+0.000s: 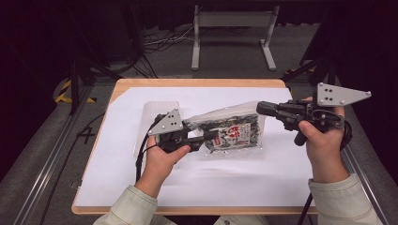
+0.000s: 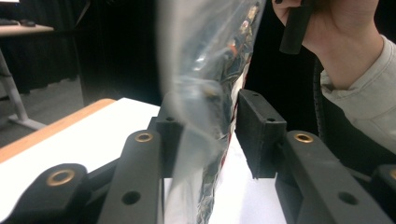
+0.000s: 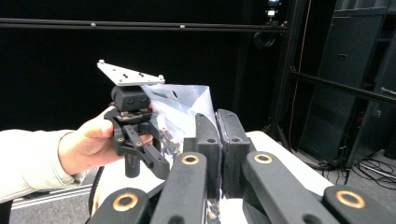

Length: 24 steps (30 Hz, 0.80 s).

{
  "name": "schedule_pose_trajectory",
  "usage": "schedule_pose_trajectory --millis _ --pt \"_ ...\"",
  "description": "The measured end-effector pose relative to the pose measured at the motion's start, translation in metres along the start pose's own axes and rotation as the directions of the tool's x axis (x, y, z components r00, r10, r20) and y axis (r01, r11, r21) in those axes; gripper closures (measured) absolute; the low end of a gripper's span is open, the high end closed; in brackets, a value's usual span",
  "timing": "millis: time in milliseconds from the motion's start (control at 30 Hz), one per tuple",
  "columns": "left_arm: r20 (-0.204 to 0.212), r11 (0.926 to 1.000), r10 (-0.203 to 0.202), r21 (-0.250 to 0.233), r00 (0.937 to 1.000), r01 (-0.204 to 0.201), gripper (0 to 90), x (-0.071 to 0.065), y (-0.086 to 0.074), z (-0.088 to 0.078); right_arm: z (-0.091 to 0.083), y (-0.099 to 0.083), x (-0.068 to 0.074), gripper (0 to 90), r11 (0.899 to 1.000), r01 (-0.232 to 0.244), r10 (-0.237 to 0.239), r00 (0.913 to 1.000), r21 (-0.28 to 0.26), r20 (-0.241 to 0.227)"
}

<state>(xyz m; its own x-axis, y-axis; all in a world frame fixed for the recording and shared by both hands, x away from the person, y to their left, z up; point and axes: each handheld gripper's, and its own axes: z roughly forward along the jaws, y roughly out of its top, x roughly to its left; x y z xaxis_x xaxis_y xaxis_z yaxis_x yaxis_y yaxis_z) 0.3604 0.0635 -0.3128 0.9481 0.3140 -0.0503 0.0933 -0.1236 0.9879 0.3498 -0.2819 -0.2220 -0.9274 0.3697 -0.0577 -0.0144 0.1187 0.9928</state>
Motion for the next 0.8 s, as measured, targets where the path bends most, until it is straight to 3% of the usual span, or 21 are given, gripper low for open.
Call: schedule_pose_trajectory --millis 200,433,800 --pt "0.010 1.0000 0.005 0.006 0.9999 -0.005 68.5 -0.003 0.002 -0.002 -0.003 -0.002 0.000 86.5 1.000 0.006 -0.006 0.9995 0.005 0.030" --pt "0.021 0.9984 0.047 0.031 0.9987 -0.048 72.0 -0.010 0.010 -0.002 -0.006 -0.004 0.000 82.1 0.999 0.031 -0.034 0.9953 0.030 0.090" --pt "0.016 0.9985 0.041 0.036 0.9990 -0.041 72.6 -0.012 0.019 -0.003 -0.009 -0.003 0.000 71.1 0.998 0.044 -0.048 0.9898 0.034 0.134"
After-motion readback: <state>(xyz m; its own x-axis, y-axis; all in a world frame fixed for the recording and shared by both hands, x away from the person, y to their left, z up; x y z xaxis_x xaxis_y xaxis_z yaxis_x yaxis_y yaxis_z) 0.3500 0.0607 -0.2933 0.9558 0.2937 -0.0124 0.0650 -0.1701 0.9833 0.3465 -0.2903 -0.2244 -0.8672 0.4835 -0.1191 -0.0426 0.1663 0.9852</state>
